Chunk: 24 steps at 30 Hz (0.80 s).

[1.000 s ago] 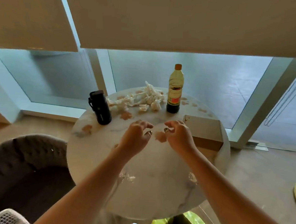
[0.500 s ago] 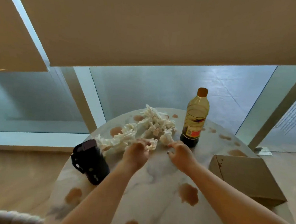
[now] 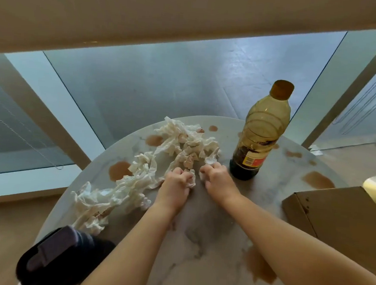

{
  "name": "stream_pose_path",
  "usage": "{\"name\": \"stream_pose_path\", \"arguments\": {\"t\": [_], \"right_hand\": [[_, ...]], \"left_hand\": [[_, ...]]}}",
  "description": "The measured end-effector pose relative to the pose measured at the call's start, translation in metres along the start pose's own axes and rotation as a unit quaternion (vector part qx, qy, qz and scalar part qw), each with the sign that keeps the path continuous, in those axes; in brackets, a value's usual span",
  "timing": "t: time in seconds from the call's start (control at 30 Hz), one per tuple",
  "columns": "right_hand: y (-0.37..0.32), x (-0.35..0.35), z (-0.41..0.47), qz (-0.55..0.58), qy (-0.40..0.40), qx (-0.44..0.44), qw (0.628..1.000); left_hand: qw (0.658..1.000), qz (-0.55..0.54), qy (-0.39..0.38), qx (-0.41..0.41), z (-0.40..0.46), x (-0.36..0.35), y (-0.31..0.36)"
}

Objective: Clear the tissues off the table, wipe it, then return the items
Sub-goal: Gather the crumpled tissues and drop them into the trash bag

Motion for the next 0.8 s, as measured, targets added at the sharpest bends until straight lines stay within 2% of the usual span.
{"name": "stream_pose_path", "arguments": {"t": [0.23, 0.47, 0.8], "right_hand": [[0.007, 0.012, -0.015, 0.032, 0.001, 0.028, 0.999], [0.016, 0.041, -0.060, 0.070, 0.076, 0.065, 0.993], [0.036, 0.135, -0.183, 0.112, 0.127, 0.123, 0.978]], "left_hand": [[1.000, 0.026, -0.010, 0.005, -0.007, 0.000, 0.009], [0.999, 0.032, 0.028, -0.007, -0.047, 0.020, 0.032], [0.993, 0.064, 0.088, -0.046, -0.142, 0.048, 0.137]]}}
Point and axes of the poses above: each hand's wrist, its own z-axis towards the middle knuckle, its own x-axis out of the back of the hand, y = z × x, the point moved 1 cm from there along z, towards the middle knuckle, and after that the axes turned 11 degrees about y, right-handed, at the moved point
